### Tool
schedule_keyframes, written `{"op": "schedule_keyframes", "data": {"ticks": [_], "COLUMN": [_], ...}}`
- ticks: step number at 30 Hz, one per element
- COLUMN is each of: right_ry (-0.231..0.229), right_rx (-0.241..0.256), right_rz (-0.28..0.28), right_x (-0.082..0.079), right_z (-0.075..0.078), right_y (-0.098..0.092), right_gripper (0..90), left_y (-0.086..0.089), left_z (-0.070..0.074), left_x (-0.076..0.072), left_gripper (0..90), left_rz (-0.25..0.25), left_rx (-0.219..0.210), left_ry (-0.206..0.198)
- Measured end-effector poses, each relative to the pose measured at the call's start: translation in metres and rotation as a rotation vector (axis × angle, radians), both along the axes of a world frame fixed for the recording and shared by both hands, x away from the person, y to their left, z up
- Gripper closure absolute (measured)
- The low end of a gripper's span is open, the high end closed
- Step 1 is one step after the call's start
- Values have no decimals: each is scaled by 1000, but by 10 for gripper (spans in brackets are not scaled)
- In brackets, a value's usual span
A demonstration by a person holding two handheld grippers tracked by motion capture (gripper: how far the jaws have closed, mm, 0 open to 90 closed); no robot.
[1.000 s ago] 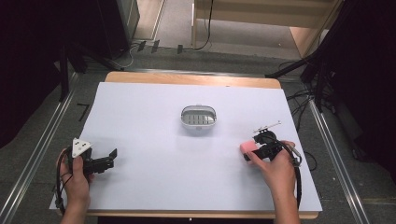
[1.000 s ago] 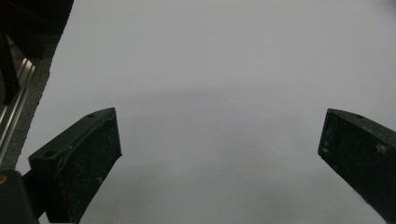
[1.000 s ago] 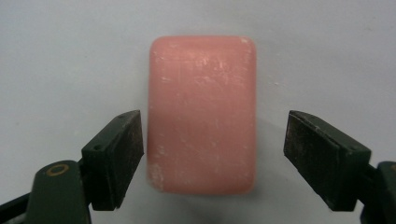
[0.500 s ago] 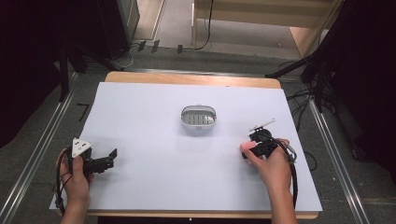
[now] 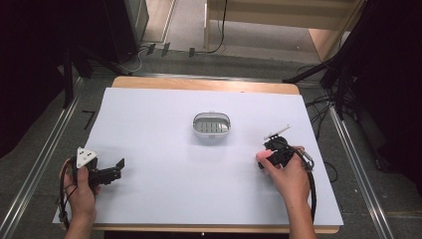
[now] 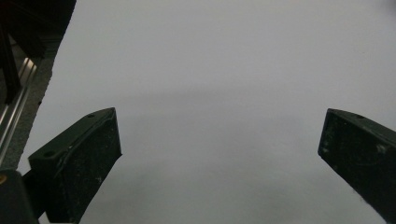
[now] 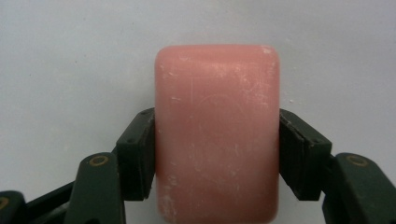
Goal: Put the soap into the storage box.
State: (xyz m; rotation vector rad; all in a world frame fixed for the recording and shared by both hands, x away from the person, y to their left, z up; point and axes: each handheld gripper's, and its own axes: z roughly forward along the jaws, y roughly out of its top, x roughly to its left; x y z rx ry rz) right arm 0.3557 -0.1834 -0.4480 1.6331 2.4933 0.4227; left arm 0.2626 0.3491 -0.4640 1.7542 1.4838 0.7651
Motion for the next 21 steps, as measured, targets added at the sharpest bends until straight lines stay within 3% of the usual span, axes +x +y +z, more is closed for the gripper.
{"op": "schedule_keyframes", "data": {"ticks": [6,21], "right_ry": [-17,-62], "right_rx": [-11,61], "right_rz": [54,213], "right_x": [2,13], "right_z": [5,26], "right_y": [1,13], "right_gripper": [381,382], "left_y": [0,0], "left_z": [0,0], "left_x": [0,0], "left_gripper": [0,0], "left_rz": [1,-2], "left_rx": [1,1], "left_ry": [0,-2]}}
